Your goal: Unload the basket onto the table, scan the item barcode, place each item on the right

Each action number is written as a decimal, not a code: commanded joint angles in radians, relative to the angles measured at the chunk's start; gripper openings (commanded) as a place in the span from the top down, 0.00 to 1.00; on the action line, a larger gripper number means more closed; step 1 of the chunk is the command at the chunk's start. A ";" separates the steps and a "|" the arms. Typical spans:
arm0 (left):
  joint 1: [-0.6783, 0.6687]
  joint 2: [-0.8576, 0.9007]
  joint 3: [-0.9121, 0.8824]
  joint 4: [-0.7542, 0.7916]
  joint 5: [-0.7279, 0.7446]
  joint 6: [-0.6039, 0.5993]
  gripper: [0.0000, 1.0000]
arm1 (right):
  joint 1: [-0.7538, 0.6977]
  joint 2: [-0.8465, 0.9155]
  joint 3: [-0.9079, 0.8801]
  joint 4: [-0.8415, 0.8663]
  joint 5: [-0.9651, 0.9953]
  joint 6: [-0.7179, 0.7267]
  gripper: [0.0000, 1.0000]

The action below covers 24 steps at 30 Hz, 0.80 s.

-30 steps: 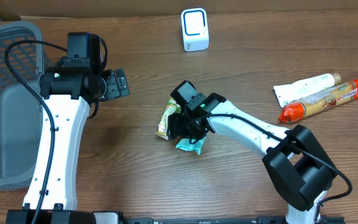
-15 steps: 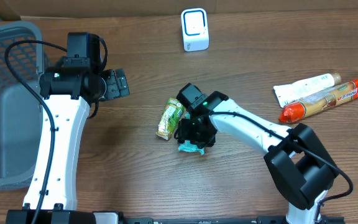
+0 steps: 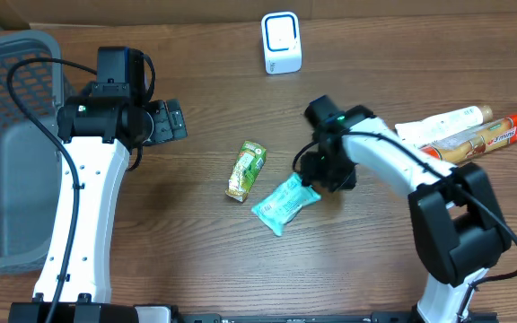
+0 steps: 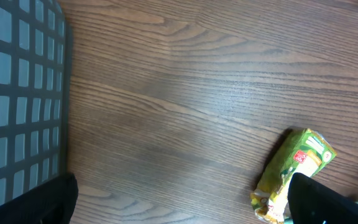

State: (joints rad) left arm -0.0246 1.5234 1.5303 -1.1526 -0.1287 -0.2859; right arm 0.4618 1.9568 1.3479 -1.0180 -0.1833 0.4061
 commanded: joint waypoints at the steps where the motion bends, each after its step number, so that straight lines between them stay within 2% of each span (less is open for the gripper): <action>1: -0.002 0.003 -0.006 0.002 -0.009 -0.006 0.00 | -0.049 -0.016 0.006 0.010 -0.038 -0.050 0.32; 6: -0.002 0.003 -0.006 0.002 -0.009 -0.006 0.00 | -0.088 -0.016 0.006 0.014 -0.177 -0.178 0.27; 14: -0.002 0.003 -0.006 0.002 -0.009 -0.006 0.00 | -0.075 -0.014 -0.005 0.053 -0.190 -0.264 0.17; 24: -0.002 0.003 -0.006 0.002 -0.009 -0.006 0.00 | -0.057 -0.013 -0.006 0.079 -0.246 -0.601 0.16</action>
State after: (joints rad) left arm -0.0246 1.5234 1.5303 -1.1522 -0.1287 -0.2859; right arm 0.3996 1.9568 1.3479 -0.9436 -0.3935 -0.0463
